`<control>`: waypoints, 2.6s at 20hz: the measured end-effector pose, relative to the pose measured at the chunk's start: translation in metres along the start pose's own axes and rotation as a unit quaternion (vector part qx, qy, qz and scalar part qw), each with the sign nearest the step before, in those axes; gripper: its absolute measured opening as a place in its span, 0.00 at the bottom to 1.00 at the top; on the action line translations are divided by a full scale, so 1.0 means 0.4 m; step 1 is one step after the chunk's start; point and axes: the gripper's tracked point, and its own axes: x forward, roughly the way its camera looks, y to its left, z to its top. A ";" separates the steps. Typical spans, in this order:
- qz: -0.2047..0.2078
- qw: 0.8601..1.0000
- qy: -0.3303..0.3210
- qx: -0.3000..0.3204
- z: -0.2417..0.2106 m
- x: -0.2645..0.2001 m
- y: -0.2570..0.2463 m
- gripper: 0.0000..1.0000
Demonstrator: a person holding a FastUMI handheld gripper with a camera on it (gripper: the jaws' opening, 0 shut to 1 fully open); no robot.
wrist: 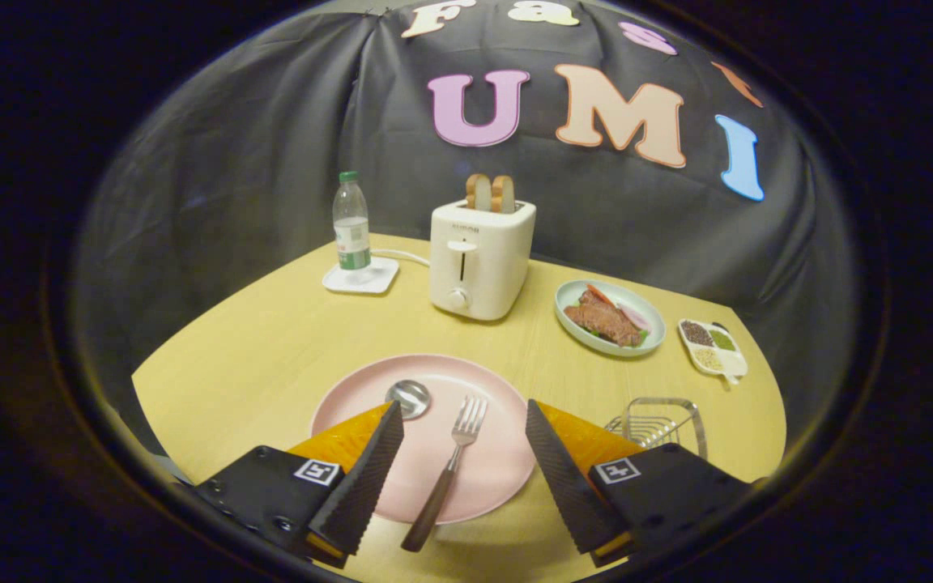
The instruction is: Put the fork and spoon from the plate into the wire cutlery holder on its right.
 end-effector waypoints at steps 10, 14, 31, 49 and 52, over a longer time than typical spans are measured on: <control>0.021 0.994 0.103 -0.028 -0.167 0.065 0.045 0.65; 0.027 0.992 0.119 -0.018 -0.176 0.068 0.053 0.44; 0.036 0.982 0.178 0.046 -0.126 0.028 0.006 0.07; 0.062 0.975 0.215 0.000 0.018 -0.147 -0.208 0.07; 0.060 0.973 0.220 -0.031 0.034 -0.169 -0.262 0.07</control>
